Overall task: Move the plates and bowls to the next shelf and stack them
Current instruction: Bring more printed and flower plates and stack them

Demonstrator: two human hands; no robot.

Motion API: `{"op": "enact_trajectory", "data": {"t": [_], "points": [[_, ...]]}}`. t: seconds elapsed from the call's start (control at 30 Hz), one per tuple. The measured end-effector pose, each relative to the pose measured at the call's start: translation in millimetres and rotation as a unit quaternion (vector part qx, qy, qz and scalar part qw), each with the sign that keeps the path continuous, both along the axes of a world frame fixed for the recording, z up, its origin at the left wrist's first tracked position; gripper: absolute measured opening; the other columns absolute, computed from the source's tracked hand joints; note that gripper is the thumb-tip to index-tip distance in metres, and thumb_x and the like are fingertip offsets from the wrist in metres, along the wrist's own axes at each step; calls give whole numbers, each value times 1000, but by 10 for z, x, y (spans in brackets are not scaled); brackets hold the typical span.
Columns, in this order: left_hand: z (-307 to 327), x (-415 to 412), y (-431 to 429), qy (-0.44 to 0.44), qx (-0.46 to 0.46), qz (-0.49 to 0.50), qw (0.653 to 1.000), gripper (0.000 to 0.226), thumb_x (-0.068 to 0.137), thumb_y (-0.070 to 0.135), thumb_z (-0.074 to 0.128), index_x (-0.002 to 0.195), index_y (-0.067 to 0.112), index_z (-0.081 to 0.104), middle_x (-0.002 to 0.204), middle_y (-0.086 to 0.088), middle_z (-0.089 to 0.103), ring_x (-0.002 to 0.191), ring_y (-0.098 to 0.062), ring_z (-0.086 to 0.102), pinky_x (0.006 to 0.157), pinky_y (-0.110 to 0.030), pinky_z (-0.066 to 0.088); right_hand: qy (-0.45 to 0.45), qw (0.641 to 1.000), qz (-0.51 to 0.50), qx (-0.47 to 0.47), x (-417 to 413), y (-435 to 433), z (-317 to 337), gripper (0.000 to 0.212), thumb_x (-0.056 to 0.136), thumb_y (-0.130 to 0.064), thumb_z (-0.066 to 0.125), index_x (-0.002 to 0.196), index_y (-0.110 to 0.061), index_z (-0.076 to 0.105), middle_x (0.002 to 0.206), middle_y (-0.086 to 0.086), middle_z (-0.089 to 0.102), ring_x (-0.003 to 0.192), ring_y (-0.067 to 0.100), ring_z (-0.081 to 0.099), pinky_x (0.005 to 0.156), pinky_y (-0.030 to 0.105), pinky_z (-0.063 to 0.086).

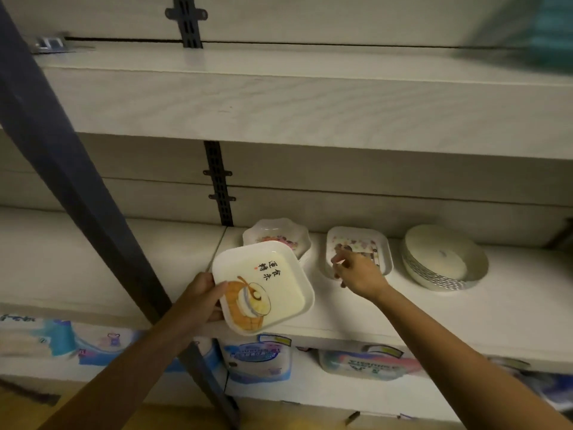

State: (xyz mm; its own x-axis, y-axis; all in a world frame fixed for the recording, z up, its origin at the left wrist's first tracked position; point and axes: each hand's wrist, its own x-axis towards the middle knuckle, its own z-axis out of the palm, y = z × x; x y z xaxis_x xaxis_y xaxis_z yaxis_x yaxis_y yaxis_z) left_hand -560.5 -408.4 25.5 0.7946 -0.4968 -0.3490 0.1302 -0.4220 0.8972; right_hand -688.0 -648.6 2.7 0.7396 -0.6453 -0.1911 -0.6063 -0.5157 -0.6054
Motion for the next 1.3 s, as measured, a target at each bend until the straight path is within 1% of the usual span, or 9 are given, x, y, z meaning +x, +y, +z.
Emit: {"op": "enact_trajectory", "data": {"t": [0.2,0.4,0.5,0.6,0.77,0.9,0.97,1.13,1.3], "points": [[-76,-147,-527,64,-56,-37,996,12,95,13,45,87,21,50,88,-1,64,76,-13,63,56,-24,54,30,998,0,-53,-730,-87,251,26,93,-29,48,111,-20,63,111,1,68,92,20,65,83,36,54],[-158,-524,-1213,187,-152,-1,971,25,93,3,44,117,7,52,92,-9,65,76,-18,61,49,-21,57,65,996,-11,-56,-1410,-268,368,22,93,-29,47,107,-26,64,95,-13,62,88,14,64,81,30,50],[-160,-707,-1558,241,-174,69,952,30,93,-1,42,122,-2,48,124,-25,56,89,-34,61,66,-32,55,84,994,1,-69,-1678,-467,374,20,93,-31,47,105,-29,63,83,-23,57,85,11,63,79,27,48],[-249,-823,-1860,249,-167,133,945,38,93,1,44,130,-4,44,133,-26,51,117,-38,54,84,-38,45,96,993,23,-64,-1893,-705,367,18,93,-33,47,103,-33,62,78,-30,52,83,6,63,81,28,51],[-457,-983,-2288,257,-168,186,933,38,90,4,53,127,-3,47,127,-24,56,112,-35,58,79,-35,49,105,991,59,-54,-2098,-1004,367,13,94,-34,45,93,-41,56,80,-31,53,80,5,61,80,25,51],[-581,-1003,-2504,240,-166,223,930,45,85,5,60,126,-4,43,124,-25,57,106,-34,62,53,-28,51,108,991,66,-44,-2179,-1126,382,13,94,-35,45,94,-41,57,87,-27,57,83,7,62,83,27,52],[-614,-987,-2545,230,-159,221,934,46,85,5,60,127,-3,42,125,-25,56,108,-35,61,51,-28,52,106,991,67,-44,-2198,-1168,398,13,93,-36,45,95,-41,57,89,-26,58,84,8,62,83,27,52],[-497,-964,-2488,210,-78,121,967,43,88,8,58,128,-1,44,118,-17,55,102,-34,61,69,-35,56,110,990,77,-43,-2208,-1224,408,15,94,-36,45,98,-40,58,96,-21,63,86,8,63,84,27,52],[-365,-952,-2213,117,40,-1,992,17,91,13,53,105,2,50,86,-9,55,67,-21,58,57,-28,56,111,988,103,-41,-2106,-1199,402,14,94,-36,45,97,-40,58,99,-18,64,88,8,62,84,26,52]]}}
